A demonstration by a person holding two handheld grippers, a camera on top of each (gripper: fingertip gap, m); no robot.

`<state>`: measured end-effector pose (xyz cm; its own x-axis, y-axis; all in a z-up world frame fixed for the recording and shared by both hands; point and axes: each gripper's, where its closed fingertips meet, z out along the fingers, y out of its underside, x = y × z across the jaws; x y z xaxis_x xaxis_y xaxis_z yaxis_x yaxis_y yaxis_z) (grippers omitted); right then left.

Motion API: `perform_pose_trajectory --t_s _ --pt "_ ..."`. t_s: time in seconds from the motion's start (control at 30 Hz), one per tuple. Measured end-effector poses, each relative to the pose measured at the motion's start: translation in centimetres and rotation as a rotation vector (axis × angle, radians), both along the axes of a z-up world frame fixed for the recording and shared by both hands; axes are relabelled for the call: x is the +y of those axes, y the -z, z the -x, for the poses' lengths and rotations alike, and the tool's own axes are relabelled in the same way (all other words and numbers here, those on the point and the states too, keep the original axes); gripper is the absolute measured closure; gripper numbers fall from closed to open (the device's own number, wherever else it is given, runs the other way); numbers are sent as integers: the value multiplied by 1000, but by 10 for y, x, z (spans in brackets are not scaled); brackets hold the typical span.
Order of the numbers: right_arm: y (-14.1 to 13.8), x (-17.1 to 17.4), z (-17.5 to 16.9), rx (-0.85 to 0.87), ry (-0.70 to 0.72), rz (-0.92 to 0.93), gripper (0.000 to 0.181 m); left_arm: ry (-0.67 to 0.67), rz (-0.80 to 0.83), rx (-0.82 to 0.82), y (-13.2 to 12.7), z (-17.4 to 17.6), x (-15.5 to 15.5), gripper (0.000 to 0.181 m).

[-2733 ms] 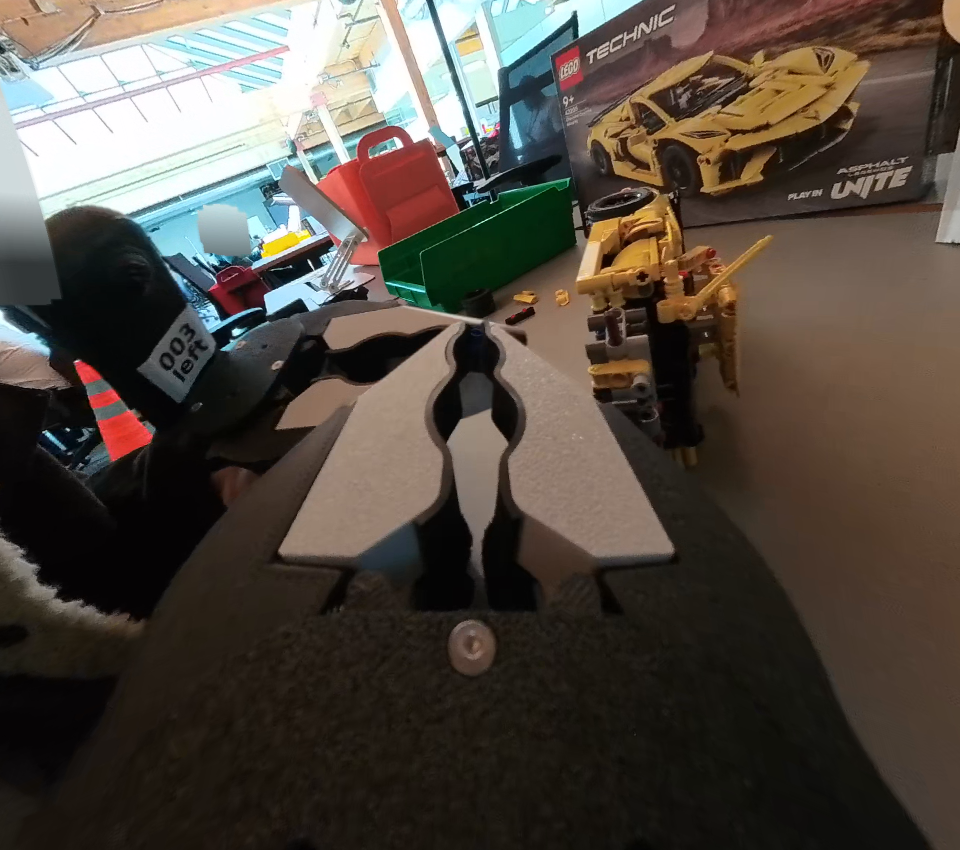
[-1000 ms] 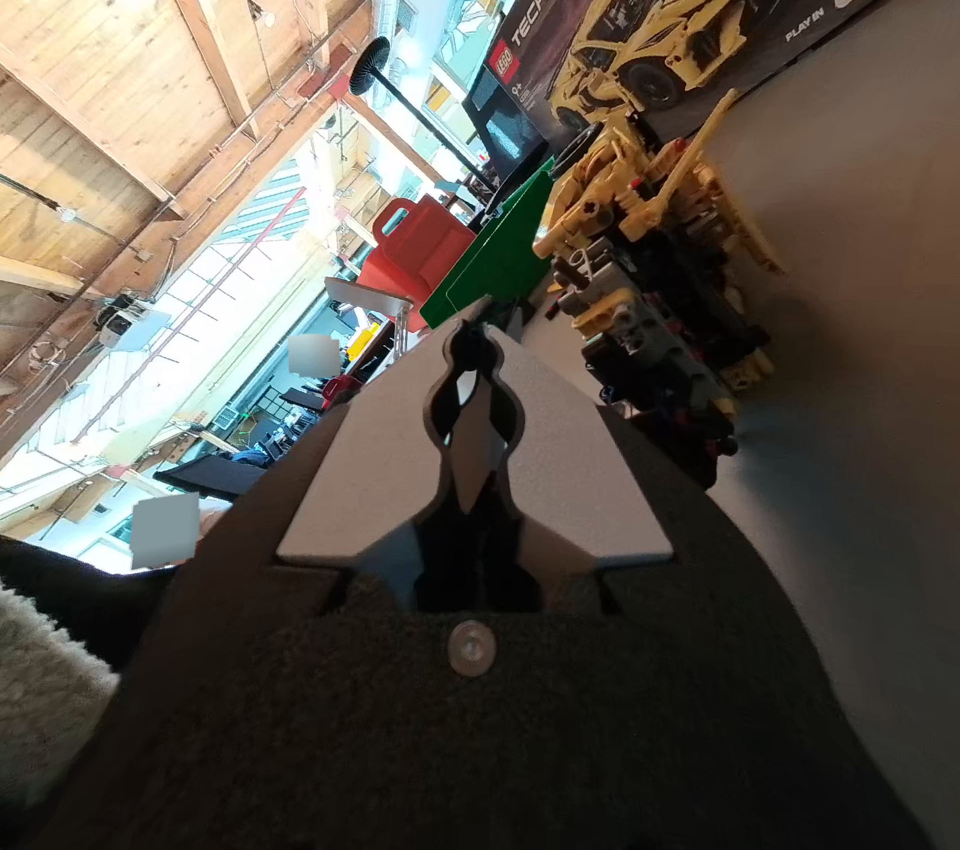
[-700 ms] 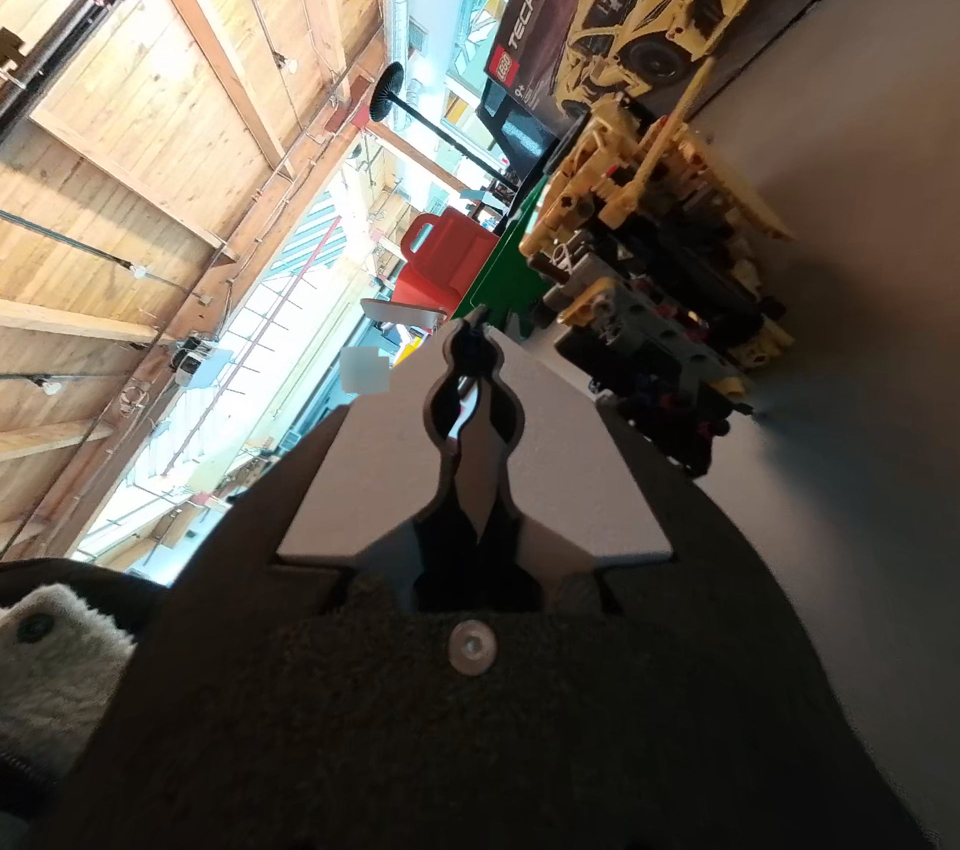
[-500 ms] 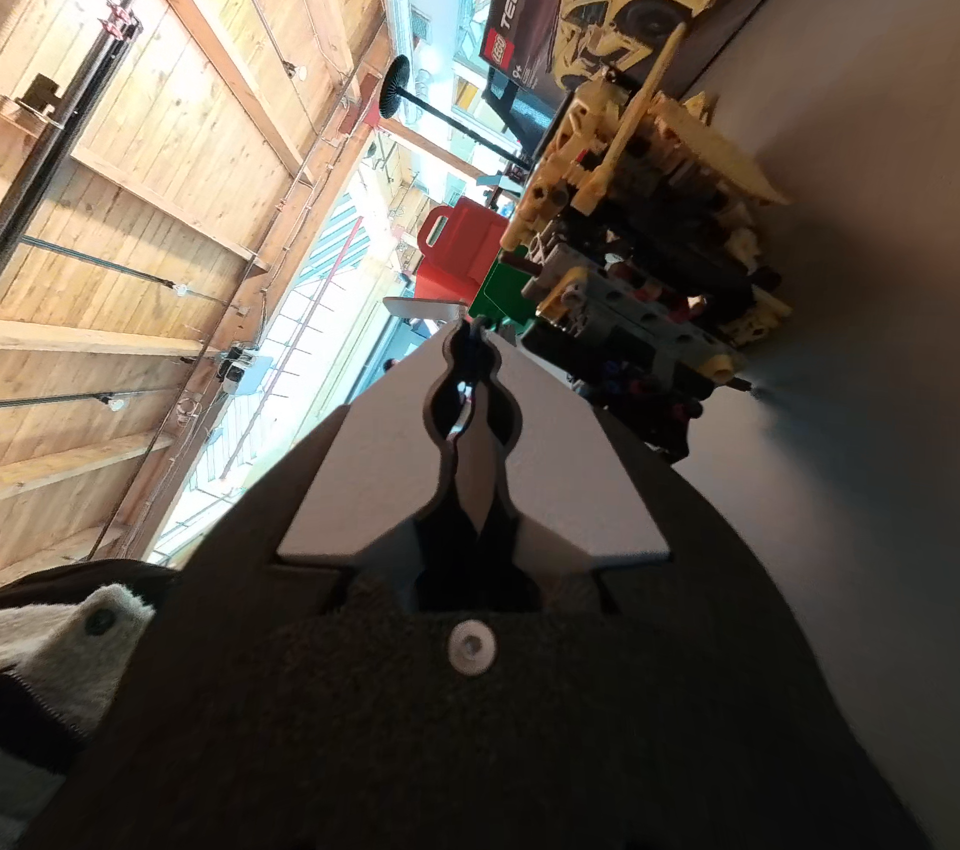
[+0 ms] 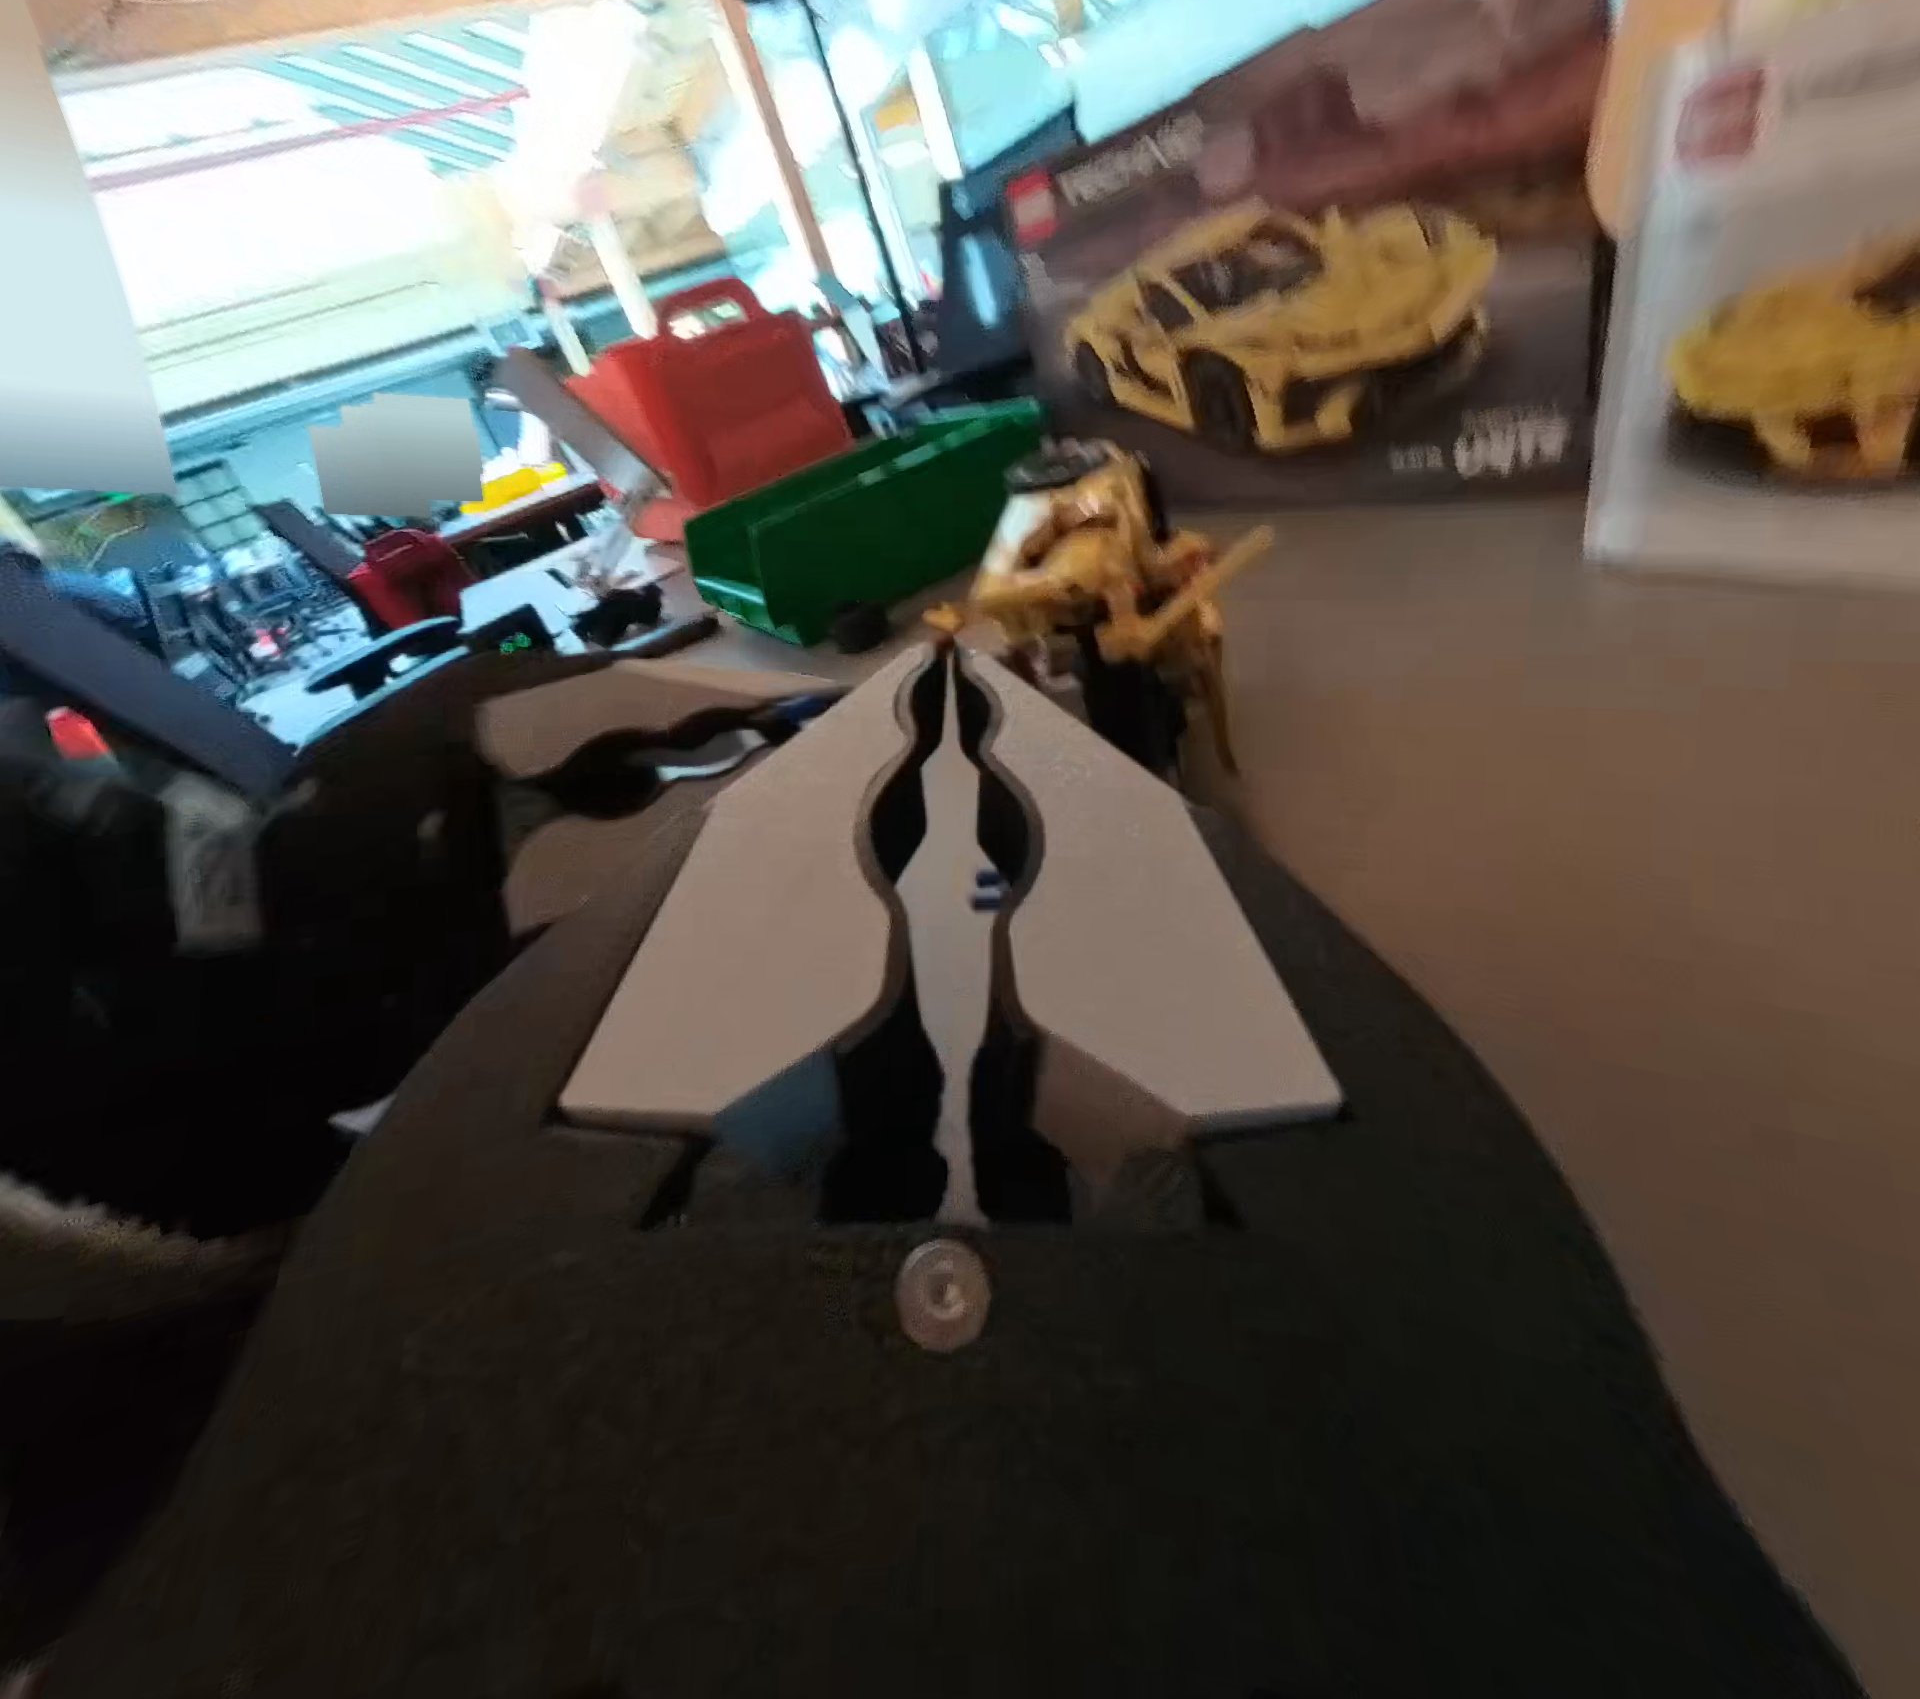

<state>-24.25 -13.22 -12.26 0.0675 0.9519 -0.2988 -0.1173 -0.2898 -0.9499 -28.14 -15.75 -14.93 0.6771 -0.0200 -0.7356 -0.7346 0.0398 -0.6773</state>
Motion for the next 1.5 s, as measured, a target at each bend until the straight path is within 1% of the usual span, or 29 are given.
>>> perform_pose_trajectory --t_s 0.03,0.07,0.1,0.13,0.17,0.2,0.23,0.27,0.33,0.37,0.43,0.5,0.67,0.83,0.97,1.0,1.1,1.13,1.17,1.23,1.3,1.4,1.5 --pt "-8 -7 -1 47 -28 -61 181 75 52 -145 0 1 1 175" --pt "-11 -12 -1 73 -45 -89 180 189 109 -315 -1 -2 -1 175" --pt "-14 -18 -1 99 -74 -89 175 310 168 -489 -5 -6 -5 175" --pt "-20 -25 -2 147 -127 -70 168 389 206 -636 -10 -3 -8 175" --pt "-24 -29 -3 182 -170 -32 164 418 216 -760 -16 6 -7 175" --pt "-24 -29 -2 194 -200 1 155 451 228 -874 -20 14 -6 175" --pt "-23 -27 -1 198 -218 28 145 492 249 -975 -23 18 -6 175" --pt "-25 -26 -2 213 -233 56 140 513 258 -1057 -25 24 -6 175" --pt "-30 -25 -6 259 -253 97 139 558 273 -1163 -29 28 -6 175" --pt "-30 -24 -8 264 -254 109 139 577 284 -1189 -29 28 -7 175" --pt "-33 -25 -10 296 -276 129 141 582 281 -1189 -30 27 -8 175" --pt "-34 -24 -9 310 -260 117 141 603 298 -1181 -29 22 -10 175" --pt "-25 -28 3 242 -202 -17 140 613 296 -1153 -30 18 -13 174" --pt "-18 -43 12 159 -215 -122 144 605 322 -1137 -26 16 -12 174" --pt "-14 -57 12 119 -224 -235 159 603 315 -1081 -27 13 -16 175" --pt "-12 -59 13 103 -217 -250 161 604 318 -1056 -26 10 -17 175" --pt "-5 -62 17 42 -224 -248 161 617 370 -1004 -20 -2 -21 175" --pt "-3 -63 18 30 -234 -243 163 619 381 -1000 -18 -4 -22 175" --pt "-2 -64 18 13 -236 -235 169 610 378 -1002 -18 -4 -22 175" --pt "5 -65 21 -35 -241 -209 178 613 381 -1028 -19 -2 -22 175" --pt "9 -62 24 -64 -237 -185 178 607 393 -1070 -17 1 -20 175" --pt "8 -60 23 -56 -228 -174 179 609 425 -1129 -15 4 -18 175" --pt "6 -59 21 -39 -225 -167 180 605 429 -1145 -15 5 -16 174"
